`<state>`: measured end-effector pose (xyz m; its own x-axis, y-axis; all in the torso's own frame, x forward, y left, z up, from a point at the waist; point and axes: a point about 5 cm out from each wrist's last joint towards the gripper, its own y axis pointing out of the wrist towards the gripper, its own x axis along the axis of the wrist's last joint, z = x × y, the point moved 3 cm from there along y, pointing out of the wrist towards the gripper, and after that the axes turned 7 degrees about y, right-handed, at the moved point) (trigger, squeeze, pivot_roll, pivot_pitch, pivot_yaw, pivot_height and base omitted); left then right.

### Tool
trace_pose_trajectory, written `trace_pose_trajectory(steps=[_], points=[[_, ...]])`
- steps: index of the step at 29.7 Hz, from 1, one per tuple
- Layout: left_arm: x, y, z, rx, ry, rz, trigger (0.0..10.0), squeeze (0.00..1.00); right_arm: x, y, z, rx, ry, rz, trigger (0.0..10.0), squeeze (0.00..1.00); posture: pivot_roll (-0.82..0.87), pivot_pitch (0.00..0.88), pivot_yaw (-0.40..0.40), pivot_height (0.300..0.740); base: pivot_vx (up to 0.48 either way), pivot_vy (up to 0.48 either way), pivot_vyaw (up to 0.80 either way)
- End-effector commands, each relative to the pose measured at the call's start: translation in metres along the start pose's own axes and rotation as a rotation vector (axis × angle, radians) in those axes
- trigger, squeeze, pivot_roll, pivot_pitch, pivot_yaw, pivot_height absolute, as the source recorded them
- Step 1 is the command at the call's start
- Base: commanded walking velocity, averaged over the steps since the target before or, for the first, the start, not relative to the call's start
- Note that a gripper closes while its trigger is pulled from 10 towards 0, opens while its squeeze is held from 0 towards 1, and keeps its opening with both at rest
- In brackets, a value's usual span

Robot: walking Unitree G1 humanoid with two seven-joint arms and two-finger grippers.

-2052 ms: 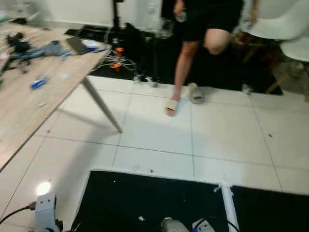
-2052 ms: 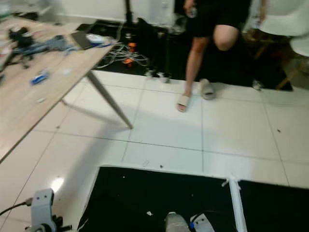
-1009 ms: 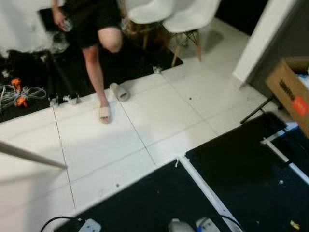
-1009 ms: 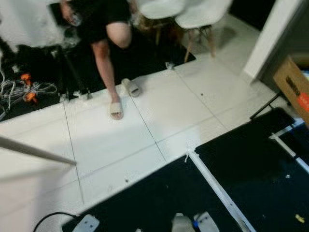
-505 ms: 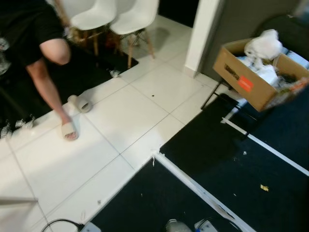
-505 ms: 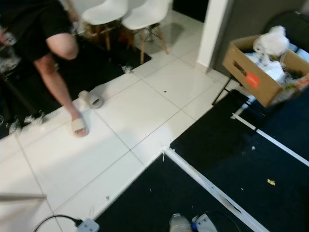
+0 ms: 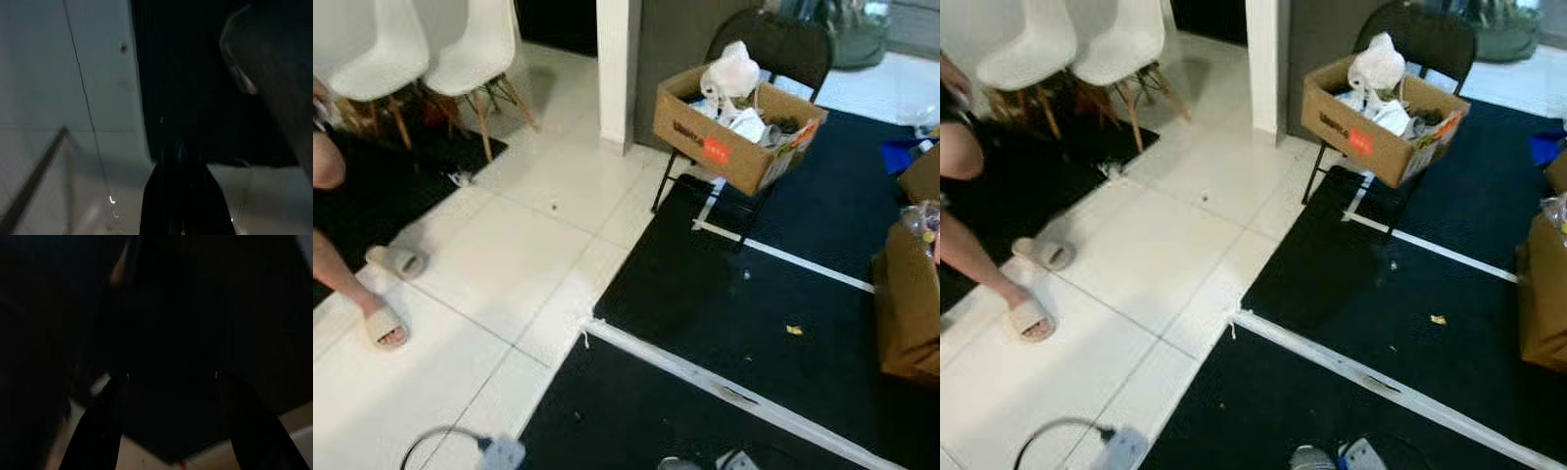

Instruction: Picking trash to rubbish bin

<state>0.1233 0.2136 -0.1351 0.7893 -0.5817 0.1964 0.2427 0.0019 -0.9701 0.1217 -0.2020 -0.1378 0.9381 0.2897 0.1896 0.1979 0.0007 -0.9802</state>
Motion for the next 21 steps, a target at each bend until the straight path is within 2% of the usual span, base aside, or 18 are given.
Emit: trace_pose_trajectory(steps=[1,6,8,9,11,12,15,16,18,21], points=[[-0.0129,0.0002,-0.0071,-0.015,-0.002,0.045,10.0,0.00,-0.0095,0.0009,0.0051,0.015,0.012,0.024,10.0,0.00,-0.02,0.081,0.036,0.740,0.000,0.000,-0.80],[-0.0141,0.0001,-0.0066,-0.004,-0.002,0.050,10.0,0.00,-0.0073,0.0009,0.0039,-0.002,0.030,-0.003,10.0,0.00,-0.02,0.074,0.034,0.740,0.000,0.000,-0.79],[-0.0146,0.0000,-0.0048,0.015,-0.003,0.051,10.0,0.00,-0.0066,0.0011,0.0031,-0.022,0.118,-0.033,10.0,0.00,-0.02,0.074,0.034,0.740,0.000,0.000,-0.79],[-0.0146,0.0000,-0.0048,0.015,-0.003,0.051,10.0,0.00,-0.0066,0.0011,0.0031,-0.022,0.118,-0.033,10.0,0.00,-0.02,0.074,0.034,0.740,0.000,0.000,-0.79],[-0.0156,-0.0003,-0.0019,0.045,-0.048,0.049,10.0,0.00,-0.0079,0.0013,0.0039,-0.034,0.277,-0.066,10.0,0.00,-0.01,0.073,0.036,0.740,0.000,0.000,-0.79],[-0.0156,-0.0003,-0.0019,0.045,-0.048,0.049,10.0,0.00,-0.0079,0.0013,0.0039,-0.034,0.277,-0.066,10.0,0.00,-0.01,0.073,0.036,0.740,0.000,0.000,-0.80],[-0.0162,-0.0004,-0.0007,0.058,-0.056,0.049,10.0,0.00,-0.0100,0.0016,0.0055,-0.035,0.400,-0.075,10.0,0.00,-0.01,0.073,0.036,0.740,0.000,0.000,-0.80],[-0.0162,-0.0004,-0.0007,0.058,-0.056,0.049,10.0,0.00,-0.0100,0.0016,0.0055,-0.035,0.400,-0.075,10.0,0.00,-0.01,0.073,0.036,0.740,0.000,0.000,-0.80],[-0.0166,-0.0004,-0.0010,0.061,-0.047,0.050,10.0,0.00,-0.0110,0.0018,0.0065,-0.034,0.459,-0.079,10.0,0.00,-0.01,0.073,0.036,0.740,0.000,0.000,-0.79],[-0.0167,-0.0003,-0.0013,0.063,-0.045,0.050,10.0,0.00,-0.0114,0.0018,0.0065,-0.035,0.469,-0.079,10.0,0.00,-0.01,0.078,0.035,0.740,0.000,0.000,-0.79]])
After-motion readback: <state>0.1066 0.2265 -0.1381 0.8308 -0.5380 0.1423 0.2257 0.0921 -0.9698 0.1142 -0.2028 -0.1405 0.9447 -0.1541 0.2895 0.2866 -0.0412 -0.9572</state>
